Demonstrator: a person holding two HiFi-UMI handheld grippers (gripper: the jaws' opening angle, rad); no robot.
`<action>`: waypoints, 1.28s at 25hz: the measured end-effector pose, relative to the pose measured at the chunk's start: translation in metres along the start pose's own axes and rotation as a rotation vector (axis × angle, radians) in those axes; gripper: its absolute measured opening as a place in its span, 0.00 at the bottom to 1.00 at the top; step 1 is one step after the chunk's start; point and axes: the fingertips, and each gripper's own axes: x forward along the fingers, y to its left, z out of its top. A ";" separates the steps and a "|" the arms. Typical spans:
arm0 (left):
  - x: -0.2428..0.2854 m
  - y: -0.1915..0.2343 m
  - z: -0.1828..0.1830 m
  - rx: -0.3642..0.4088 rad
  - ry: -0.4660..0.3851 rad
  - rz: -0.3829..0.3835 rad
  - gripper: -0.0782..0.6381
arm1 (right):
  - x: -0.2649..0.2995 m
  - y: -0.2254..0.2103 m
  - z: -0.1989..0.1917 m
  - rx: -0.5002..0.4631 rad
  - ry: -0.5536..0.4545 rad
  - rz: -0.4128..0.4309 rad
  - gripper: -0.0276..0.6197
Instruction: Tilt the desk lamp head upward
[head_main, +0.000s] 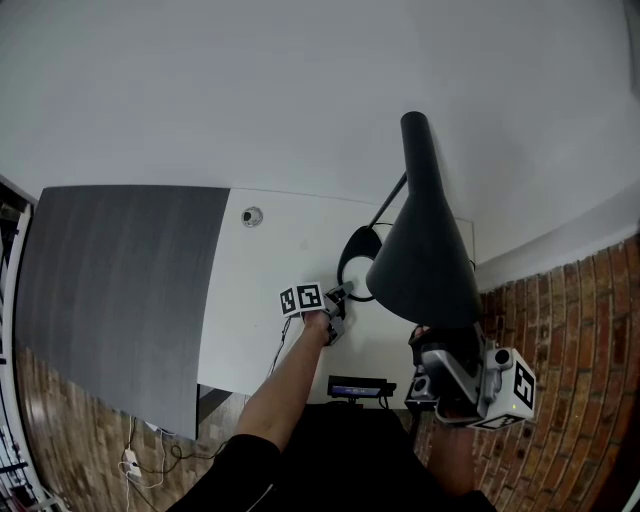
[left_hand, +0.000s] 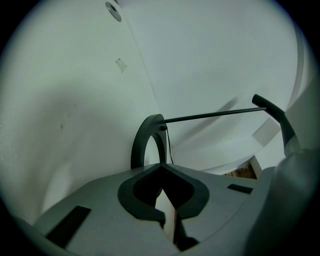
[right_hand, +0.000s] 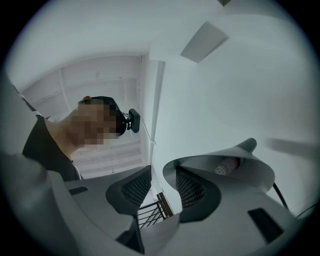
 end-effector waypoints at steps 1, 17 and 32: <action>0.000 0.000 0.000 0.000 0.000 0.000 0.12 | -0.002 0.000 -0.001 0.005 -0.003 0.007 0.26; 0.000 0.001 0.000 0.005 -0.003 0.005 0.12 | -0.001 0.003 0.005 0.000 0.002 0.025 0.26; -0.003 0.001 0.002 0.006 -0.006 0.004 0.12 | 0.007 0.007 0.010 -0.007 -0.023 0.035 0.26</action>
